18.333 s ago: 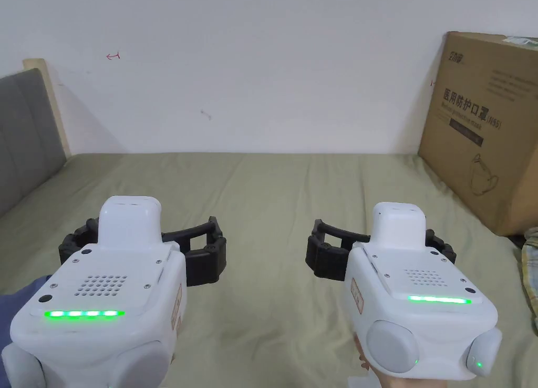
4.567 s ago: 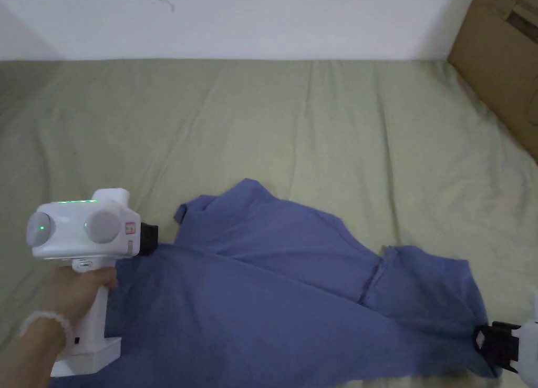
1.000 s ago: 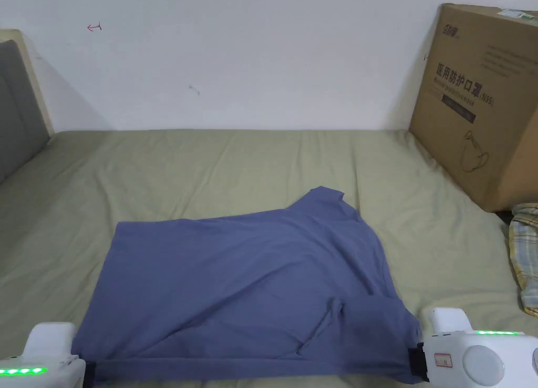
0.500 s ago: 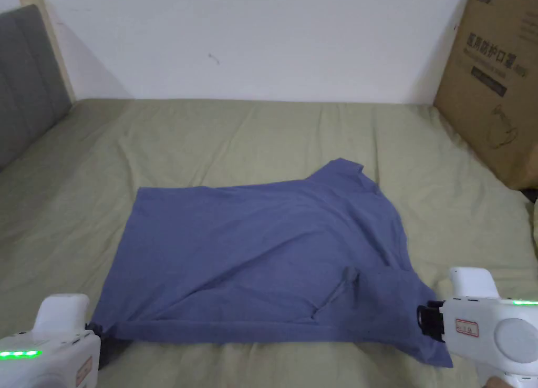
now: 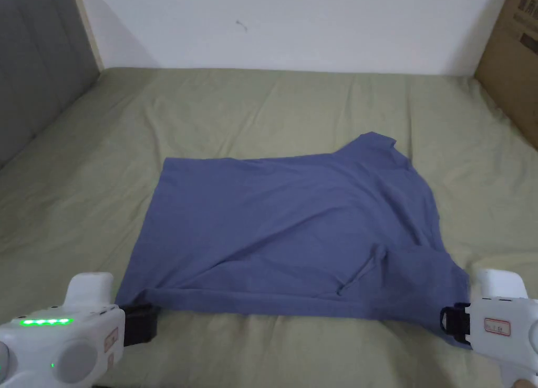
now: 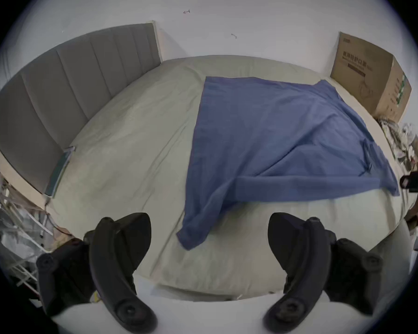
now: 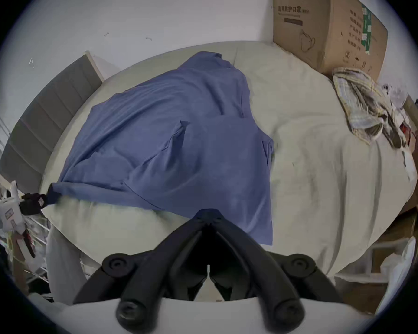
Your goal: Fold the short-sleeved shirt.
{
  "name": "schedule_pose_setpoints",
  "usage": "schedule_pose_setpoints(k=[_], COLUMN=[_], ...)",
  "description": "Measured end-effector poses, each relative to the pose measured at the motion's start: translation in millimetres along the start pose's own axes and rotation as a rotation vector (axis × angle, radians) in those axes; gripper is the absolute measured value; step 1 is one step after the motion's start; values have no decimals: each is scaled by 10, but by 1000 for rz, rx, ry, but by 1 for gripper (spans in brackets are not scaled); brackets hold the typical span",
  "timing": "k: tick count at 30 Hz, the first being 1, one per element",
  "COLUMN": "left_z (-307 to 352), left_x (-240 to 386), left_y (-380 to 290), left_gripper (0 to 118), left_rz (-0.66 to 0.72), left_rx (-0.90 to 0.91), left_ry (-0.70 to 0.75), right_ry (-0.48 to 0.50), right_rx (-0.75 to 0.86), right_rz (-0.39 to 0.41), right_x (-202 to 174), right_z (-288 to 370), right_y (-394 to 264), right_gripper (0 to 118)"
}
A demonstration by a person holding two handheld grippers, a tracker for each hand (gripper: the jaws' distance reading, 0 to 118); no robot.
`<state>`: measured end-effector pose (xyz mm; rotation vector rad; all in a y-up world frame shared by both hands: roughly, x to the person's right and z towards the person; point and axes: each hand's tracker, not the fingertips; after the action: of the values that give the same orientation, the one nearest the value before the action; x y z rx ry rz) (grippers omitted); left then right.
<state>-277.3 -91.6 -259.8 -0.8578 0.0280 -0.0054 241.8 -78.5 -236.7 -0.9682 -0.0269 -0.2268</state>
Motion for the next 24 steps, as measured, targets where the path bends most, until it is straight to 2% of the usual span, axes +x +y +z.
schedule_pose_setpoints(k=[2, 3, 4, 5, 7, 9, 16, 17, 20, 24], left_z=[-111, -196, -266, -305, -369, -350, -169, -158, -115, -99], left_x=[23, 45, 48, 40, 57, 56, 134, 150, 153, 129], left_y=[35, 43, 45, 47, 19, -15, -30, -40, 21, 92], left_gripper=[101, 85, 49, 2, 2, 2, 2, 2, 2, 2], left_rz=[-8, -15, -23, -21, -9, -13, -9, -15, -27, -22], left_rx=[-8, -27, -45, -58, -63, -83, -69, -69, -62, -55], left_ry=[-20, -8, -6, -13, 36, -20, -1, 1, 7, 6], right_ry=[13, 9, 4, 1, 6, 7, -4, -9, -85, -62], right_rx=[0, -1, -1, -3, -13, -20, 19, 22, 63, 28], right_rz=[-22, -21, -18, -15, -14, -20, -49, -45, -21, -48], right_x=[21, 15, 19, 18, 38, 75, 244, 264, 320, 437], right_z=[-22, -31, -29, -30, -34, -26, 115, 135, 185, 89], right_y=[8, 6, 0, -5, -29, -61, -53, -36, 6, 49], right_gripper=[0, 0, 0, 0, 0, 0, 1, 13, 70, 70])
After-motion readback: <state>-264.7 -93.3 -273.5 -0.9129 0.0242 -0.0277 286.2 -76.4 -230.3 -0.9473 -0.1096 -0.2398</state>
